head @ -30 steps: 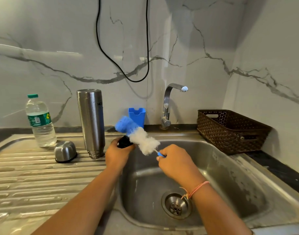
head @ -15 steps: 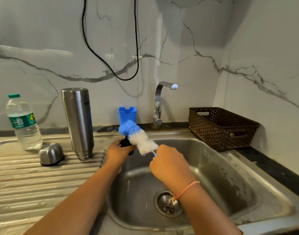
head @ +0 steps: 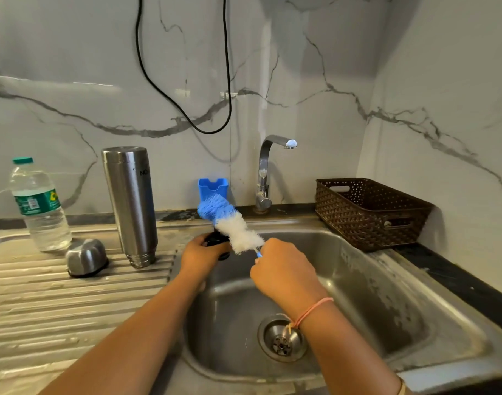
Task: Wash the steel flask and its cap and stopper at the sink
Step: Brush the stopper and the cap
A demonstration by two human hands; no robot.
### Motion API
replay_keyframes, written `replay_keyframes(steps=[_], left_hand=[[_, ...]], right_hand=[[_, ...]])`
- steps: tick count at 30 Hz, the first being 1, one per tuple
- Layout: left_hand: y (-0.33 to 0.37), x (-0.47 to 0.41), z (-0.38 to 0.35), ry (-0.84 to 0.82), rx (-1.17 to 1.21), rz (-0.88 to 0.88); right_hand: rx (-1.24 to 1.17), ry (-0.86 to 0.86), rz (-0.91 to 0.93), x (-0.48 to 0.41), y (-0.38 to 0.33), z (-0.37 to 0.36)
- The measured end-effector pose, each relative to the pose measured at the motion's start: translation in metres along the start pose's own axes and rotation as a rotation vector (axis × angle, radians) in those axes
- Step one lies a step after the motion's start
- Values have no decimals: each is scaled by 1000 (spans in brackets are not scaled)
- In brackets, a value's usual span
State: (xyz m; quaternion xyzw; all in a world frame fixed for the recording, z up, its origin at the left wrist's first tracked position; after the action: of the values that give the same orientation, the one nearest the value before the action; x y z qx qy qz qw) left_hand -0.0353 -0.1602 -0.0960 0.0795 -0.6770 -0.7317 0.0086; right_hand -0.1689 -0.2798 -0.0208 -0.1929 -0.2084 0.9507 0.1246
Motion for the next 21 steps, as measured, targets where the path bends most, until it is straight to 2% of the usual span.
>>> replay_keyframes(steps=[4, 11, 17, 21], left_hand=[[-5, -4, 10, 41, 55, 60], [0, 4, 0, -50, 32, -55], [8, 17, -5, -251, 276, 34], [6, 19, -5, -317, 355, 81]], right_hand=[[-6, -30, -1, 3, -1, -1], [-23, 2, -91, -4, 12, -1], [-54, 39, -154, -14, 30, -9], [-91, 41, -211, -18, 44, -12]])
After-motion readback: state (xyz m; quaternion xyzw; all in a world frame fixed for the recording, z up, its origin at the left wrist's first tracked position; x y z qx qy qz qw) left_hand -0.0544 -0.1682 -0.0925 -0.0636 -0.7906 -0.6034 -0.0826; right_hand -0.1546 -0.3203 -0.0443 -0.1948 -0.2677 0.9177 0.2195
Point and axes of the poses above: each hand's wrist, its own x-axis away from the middle knuckle, its own z-axis out of the back of the hand, y = z × x, the point moved 5 cm from there along -x, towards the middle knuckle, and after that the axes turned 8 degrees about y, right-handed, at the moved point
